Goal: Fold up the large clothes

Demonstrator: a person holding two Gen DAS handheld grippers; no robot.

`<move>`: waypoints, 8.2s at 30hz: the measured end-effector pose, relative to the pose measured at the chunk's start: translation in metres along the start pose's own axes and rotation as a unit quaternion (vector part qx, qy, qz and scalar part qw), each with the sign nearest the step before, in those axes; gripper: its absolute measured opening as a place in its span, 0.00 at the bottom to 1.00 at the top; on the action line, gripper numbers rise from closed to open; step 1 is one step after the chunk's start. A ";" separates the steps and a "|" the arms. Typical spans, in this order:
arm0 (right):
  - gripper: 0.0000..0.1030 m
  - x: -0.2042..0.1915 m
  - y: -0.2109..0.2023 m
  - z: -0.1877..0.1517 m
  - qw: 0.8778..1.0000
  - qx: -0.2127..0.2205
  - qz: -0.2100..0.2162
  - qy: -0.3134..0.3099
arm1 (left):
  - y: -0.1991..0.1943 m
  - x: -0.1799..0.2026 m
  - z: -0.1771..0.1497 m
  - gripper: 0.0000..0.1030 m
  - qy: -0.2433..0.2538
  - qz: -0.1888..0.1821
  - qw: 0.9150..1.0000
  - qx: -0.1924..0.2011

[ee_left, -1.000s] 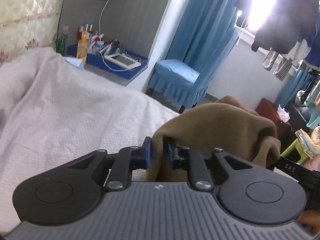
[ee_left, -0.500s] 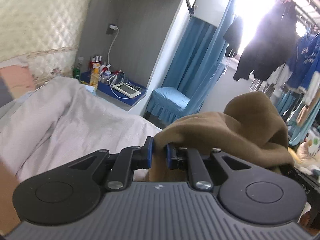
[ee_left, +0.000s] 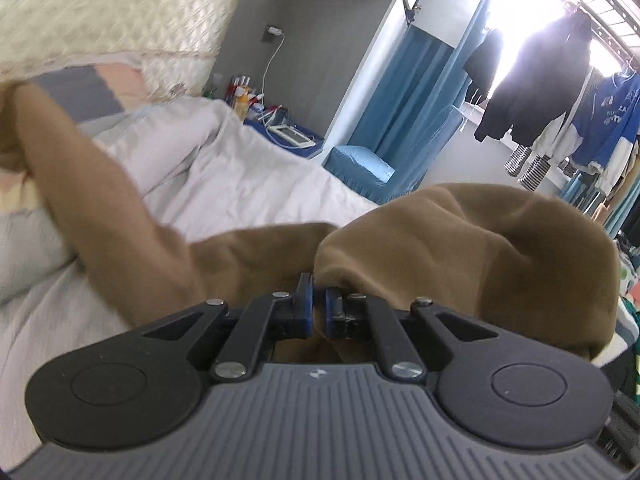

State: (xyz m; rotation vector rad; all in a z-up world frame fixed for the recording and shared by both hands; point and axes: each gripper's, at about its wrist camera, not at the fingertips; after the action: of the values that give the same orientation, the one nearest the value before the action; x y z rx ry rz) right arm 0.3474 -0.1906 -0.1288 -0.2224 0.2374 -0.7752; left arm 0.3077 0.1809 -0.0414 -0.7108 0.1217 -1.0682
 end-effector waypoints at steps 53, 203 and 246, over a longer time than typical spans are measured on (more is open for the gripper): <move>0.59 -0.001 -0.003 -0.013 0.983 -0.016 0.058 0.175 | -0.027 -0.035 -0.032 0.60 -0.007 -0.050 0.999 0.016; 0.16 -0.077 0.138 0.139 0.952 -0.129 0.141 0.240 | -0.050 -0.169 -0.053 0.59 -0.152 0.022 0.988 0.030; 0.81 -0.002 0.096 0.011 0.959 -0.154 0.176 0.158 | 0.014 -0.121 -0.063 0.60 -0.084 -0.045 0.995 0.014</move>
State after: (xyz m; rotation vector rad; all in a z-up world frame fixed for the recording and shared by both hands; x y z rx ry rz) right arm 0.4131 -0.1213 -0.1457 -0.3388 0.6851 -0.4115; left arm 0.2320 0.2560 -0.1270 -0.7826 -0.0707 -1.0893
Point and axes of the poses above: each gripper's, at about its wrist camera, not at the fingertips, and y roughly the way its jaws point, x to its right, z to its top, and after that the axes turned 15 degrees about z, right-handed
